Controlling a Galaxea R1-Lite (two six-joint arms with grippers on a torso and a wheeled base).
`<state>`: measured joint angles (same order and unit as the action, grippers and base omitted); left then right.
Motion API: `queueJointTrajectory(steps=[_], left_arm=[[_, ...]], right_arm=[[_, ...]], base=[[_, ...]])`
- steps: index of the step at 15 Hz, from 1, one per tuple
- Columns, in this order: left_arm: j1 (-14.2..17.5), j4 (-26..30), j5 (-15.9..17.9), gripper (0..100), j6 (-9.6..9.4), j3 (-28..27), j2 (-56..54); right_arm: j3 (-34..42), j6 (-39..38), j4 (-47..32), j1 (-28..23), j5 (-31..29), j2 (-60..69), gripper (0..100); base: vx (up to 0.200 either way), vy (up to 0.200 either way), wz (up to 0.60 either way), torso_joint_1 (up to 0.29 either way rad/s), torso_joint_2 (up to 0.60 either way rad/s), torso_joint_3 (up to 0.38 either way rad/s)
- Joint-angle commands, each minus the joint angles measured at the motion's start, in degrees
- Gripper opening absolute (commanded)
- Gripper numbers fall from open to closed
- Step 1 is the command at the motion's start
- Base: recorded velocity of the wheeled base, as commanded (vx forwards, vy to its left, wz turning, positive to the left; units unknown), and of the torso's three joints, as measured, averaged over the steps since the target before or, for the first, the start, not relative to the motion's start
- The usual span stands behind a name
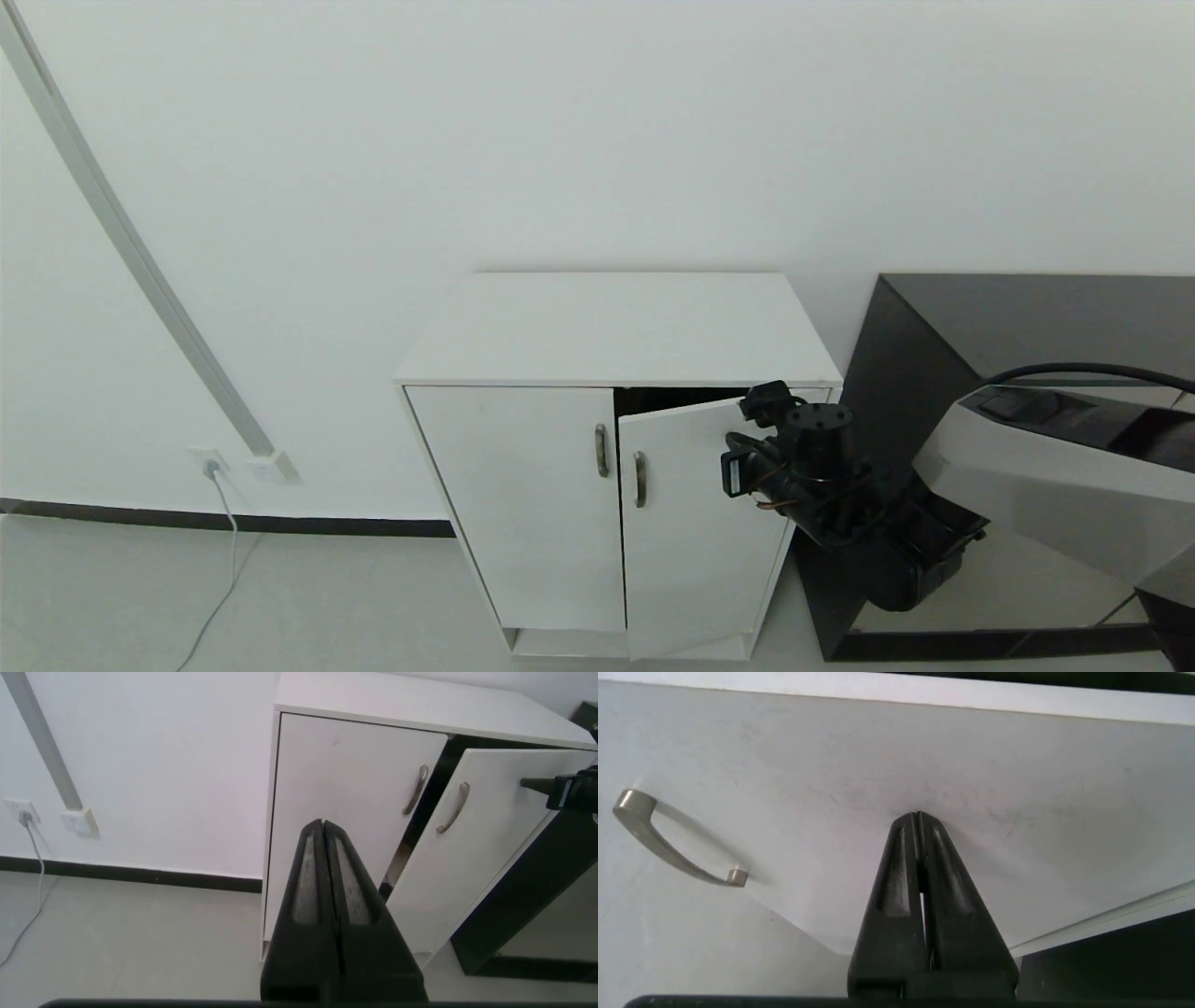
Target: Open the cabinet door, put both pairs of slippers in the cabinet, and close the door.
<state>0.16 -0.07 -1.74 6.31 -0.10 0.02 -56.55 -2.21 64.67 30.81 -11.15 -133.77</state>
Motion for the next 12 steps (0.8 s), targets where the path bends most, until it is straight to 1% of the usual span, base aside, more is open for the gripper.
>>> queueJointTrajectory(steps=[1,12], left_arm=[[0.0,0.0,0.0,0,0.01,0.0,0.1],[0.0,0.0,0.1,0,-0.07,0.0,0.0]], right_arm=[[-0.4,0.0,0.0,-0.3,0.0,-0.4,0],[-3.8,0.4,0.0,-1.1,-0.1,-2.0,0]], base=[[0.000,0.000,0.00,0.000,0.00,0.000],[0.000,0.000,0.00,0.000,0.00,0.000]])
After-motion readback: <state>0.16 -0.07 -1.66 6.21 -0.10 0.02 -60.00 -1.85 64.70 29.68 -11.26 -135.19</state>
